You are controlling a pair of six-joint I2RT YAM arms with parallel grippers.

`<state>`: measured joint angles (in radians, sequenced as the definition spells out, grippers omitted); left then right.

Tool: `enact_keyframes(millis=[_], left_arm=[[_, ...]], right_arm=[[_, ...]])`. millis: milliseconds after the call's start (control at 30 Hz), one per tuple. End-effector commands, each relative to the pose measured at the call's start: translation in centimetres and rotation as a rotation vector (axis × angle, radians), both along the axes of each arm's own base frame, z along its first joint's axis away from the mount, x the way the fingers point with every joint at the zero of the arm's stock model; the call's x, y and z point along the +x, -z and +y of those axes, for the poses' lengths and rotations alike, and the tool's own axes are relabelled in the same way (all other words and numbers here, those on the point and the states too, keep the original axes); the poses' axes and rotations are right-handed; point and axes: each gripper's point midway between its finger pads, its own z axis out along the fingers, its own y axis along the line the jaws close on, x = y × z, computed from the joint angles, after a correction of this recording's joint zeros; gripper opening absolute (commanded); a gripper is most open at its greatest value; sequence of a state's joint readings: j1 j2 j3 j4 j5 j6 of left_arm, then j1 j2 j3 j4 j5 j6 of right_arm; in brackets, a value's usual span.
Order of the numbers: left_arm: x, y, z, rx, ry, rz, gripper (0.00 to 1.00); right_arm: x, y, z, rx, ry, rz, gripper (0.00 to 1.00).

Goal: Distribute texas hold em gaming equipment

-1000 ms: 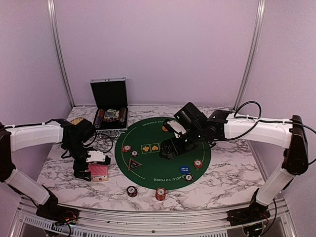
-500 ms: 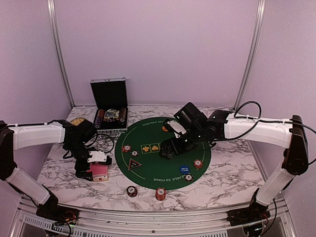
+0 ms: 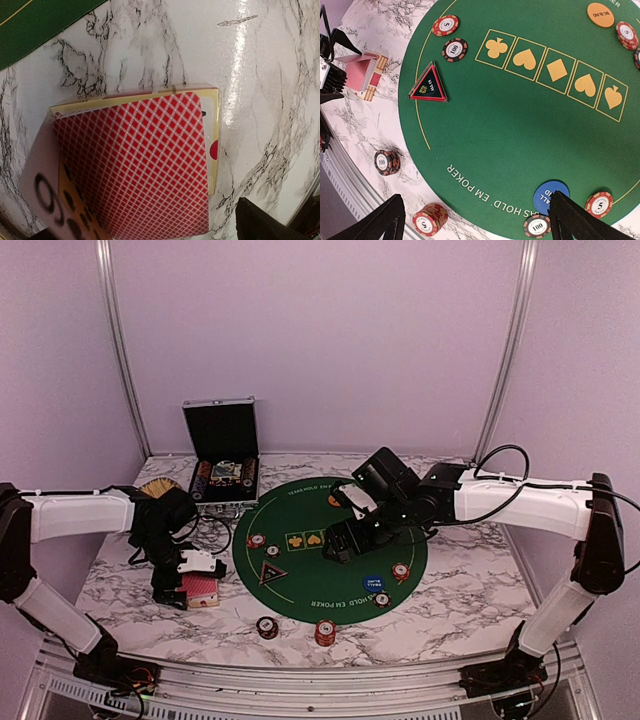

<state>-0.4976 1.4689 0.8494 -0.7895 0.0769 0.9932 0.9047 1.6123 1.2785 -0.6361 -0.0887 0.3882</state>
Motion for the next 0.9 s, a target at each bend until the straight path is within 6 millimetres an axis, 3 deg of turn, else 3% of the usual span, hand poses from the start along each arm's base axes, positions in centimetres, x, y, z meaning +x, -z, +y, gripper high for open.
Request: enact_keyframes(millis=[0, 700, 867], left_arm=[[1.1, -1.6, -0.5, -0.022, -0.018, -0.054, 0.99], [2.2, -3.4, -1.0, -0.040, -0.048, -0.115, 0.99], [1.9, -4.1, -1.2, -0.053, -0.048, -0.094, 0.99]], right_arm=[[0.4, -0.5, 0.2, 0.021, 0.003, -0.014, 0.98], [0.4, -0.2, 0.1, 0.013, 0.009, -0.013, 0.96], [0.1, -1.2, 2.7, 0.133, -0.042, 0.023, 0.96]])
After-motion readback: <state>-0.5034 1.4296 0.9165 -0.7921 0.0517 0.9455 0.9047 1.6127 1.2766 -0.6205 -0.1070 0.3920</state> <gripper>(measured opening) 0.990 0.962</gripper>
